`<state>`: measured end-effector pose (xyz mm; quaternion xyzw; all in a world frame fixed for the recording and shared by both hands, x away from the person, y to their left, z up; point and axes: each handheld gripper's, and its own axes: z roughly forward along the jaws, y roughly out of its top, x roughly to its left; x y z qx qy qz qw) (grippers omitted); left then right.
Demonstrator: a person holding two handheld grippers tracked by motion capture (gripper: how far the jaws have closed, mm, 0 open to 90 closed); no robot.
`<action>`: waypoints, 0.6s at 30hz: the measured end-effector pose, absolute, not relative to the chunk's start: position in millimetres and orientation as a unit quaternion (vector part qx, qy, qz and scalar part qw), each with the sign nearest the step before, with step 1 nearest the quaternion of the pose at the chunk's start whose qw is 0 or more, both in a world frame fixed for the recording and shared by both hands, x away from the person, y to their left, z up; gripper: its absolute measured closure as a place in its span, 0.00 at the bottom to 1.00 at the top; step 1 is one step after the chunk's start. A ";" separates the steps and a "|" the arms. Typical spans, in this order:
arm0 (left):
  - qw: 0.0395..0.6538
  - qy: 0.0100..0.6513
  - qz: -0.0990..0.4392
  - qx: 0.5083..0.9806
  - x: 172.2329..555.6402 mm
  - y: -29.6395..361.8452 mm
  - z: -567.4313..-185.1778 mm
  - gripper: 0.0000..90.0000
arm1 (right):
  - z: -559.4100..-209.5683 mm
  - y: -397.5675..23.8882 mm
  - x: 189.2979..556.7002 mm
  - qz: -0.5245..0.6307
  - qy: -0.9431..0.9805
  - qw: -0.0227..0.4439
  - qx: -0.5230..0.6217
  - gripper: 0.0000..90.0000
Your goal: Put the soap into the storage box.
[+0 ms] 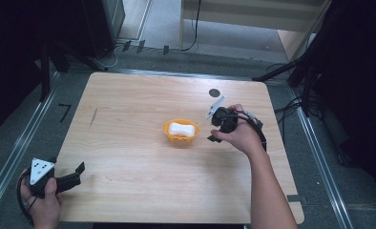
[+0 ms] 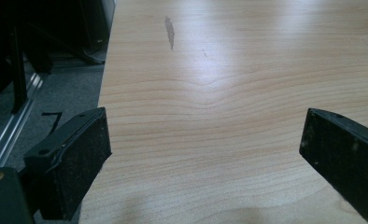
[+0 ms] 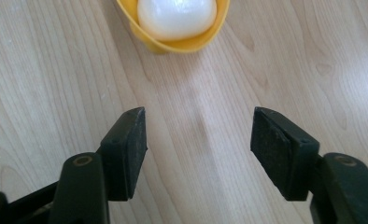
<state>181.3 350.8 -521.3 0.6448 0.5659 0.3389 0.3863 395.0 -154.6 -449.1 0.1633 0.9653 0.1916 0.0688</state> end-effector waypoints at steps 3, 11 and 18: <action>0.386 0.565 0.339 0.646 181.3 350.7 -521.3 0.02 | -453.4 -160.6 389.8 0.191 0.965 0.068 0.168 0.38; 0.386 0.566 0.339 0.645 181.3 350.7 -521.3 0.02 | -467.2 -179.8 377.3 0.195 0.957 0.071 0.204 0.33; 0.385 0.565 0.339 0.646 181.3 350.7 -521.2 0.02 | -475.0 -194.6 361.7 0.197 0.943 0.076 0.256 0.21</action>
